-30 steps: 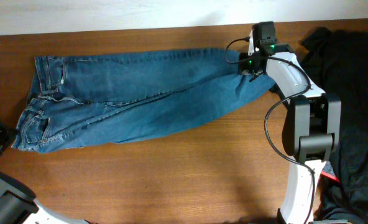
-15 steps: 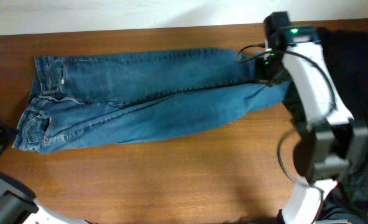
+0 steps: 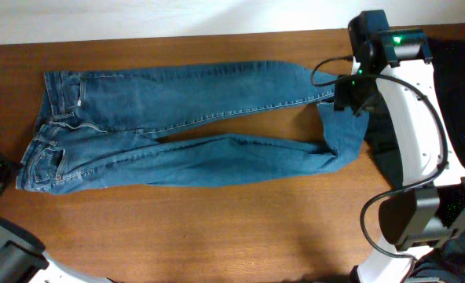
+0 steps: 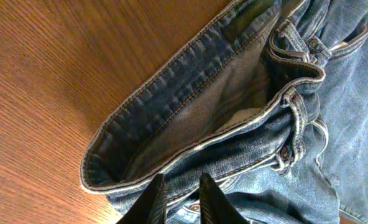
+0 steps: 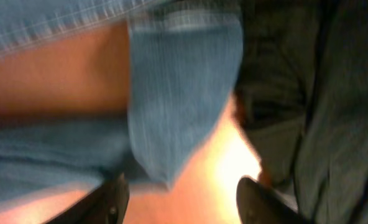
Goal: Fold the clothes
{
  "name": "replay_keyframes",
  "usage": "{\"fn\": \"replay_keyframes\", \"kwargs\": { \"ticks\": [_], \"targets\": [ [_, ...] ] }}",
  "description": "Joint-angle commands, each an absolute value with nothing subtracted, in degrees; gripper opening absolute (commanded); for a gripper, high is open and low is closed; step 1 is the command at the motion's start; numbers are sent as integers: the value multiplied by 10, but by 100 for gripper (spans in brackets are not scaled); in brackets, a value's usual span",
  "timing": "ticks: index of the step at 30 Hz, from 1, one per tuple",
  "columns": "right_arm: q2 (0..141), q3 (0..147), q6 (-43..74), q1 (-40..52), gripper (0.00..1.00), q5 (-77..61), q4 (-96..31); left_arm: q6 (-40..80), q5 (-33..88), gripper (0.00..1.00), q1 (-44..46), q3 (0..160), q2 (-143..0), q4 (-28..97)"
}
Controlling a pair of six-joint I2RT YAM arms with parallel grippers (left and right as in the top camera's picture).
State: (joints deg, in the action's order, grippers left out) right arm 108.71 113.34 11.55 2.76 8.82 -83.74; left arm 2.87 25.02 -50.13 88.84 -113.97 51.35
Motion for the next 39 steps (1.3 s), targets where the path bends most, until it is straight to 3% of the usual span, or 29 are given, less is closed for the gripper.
{"fn": "replay_keyframes", "kwargs": {
  "ticks": [1,18,39],
  "targets": [
    [1105,1135,72,25,60,87,-774,34,250,18,-504,903,-1128,513],
    [1260,1135,-1,50,60,70,-757,34,250,18,-504,903,-1128,515],
    [1268,1093,-17,49,60,97,-786,34,250,18,-504,903,-1128,514]
  ]
}}
